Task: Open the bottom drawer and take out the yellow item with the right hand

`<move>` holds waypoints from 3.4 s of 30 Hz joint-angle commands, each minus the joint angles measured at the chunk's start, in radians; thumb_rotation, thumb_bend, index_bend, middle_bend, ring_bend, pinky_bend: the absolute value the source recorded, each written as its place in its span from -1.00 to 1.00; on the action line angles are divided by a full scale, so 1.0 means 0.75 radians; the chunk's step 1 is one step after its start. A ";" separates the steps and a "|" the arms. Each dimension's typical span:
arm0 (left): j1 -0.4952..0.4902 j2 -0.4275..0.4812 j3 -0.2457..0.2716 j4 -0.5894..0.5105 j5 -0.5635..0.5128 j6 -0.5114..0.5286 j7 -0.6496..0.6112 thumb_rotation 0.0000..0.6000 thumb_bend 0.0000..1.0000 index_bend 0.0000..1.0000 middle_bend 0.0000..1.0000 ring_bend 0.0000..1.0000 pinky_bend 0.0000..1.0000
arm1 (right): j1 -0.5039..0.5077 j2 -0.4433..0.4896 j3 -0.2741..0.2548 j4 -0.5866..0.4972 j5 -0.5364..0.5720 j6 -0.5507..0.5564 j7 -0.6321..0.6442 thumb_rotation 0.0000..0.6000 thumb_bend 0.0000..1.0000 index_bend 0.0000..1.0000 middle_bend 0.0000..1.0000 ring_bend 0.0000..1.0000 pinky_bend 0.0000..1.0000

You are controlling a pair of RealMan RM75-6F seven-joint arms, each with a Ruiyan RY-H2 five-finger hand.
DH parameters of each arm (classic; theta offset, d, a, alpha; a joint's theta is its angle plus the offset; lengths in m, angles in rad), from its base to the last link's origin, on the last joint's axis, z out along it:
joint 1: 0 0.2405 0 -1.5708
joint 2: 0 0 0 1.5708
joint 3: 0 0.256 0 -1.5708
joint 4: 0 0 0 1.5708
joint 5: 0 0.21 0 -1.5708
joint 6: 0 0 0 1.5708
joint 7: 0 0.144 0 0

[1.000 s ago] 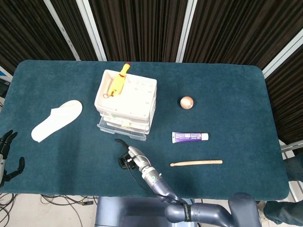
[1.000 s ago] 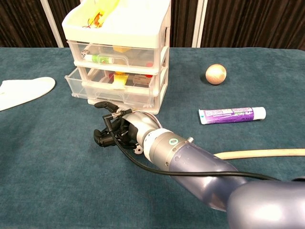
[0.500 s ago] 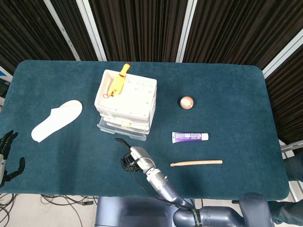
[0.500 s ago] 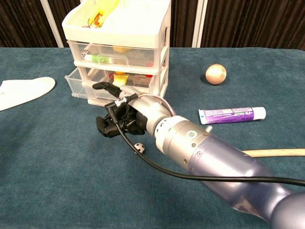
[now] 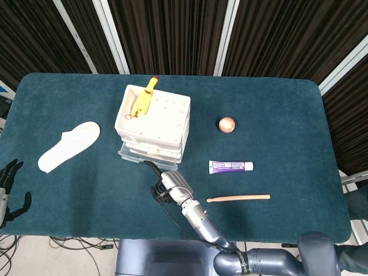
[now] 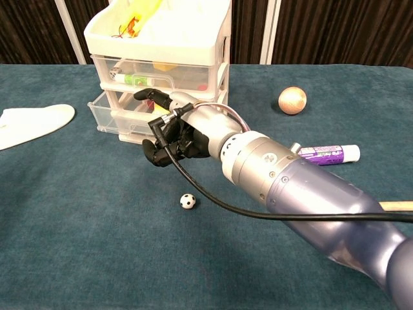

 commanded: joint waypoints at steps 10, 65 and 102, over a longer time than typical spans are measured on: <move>-0.001 0.004 0.000 -0.004 -0.002 -0.003 -0.006 1.00 0.03 -0.96 -1.00 -1.00 -1.00 | 0.098 -0.030 0.053 -0.038 0.340 0.160 -0.556 1.00 0.15 -0.79 1.00 1.00 1.00; -0.002 0.005 0.003 -0.006 -0.008 -0.011 0.005 1.00 0.03 -0.96 -1.00 -1.00 -1.00 | 0.146 0.090 -0.012 -0.281 0.532 0.181 -0.664 1.00 0.15 -0.50 1.00 1.00 1.00; -0.004 0.001 0.007 -0.012 -0.003 -0.014 0.024 1.00 0.03 -0.96 -1.00 -1.00 -1.00 | 0.259 0.396 0.031 -0.343 0.187 0.049 -0.708 1.00 -0.46 -0.63 1.00 1.00 1.00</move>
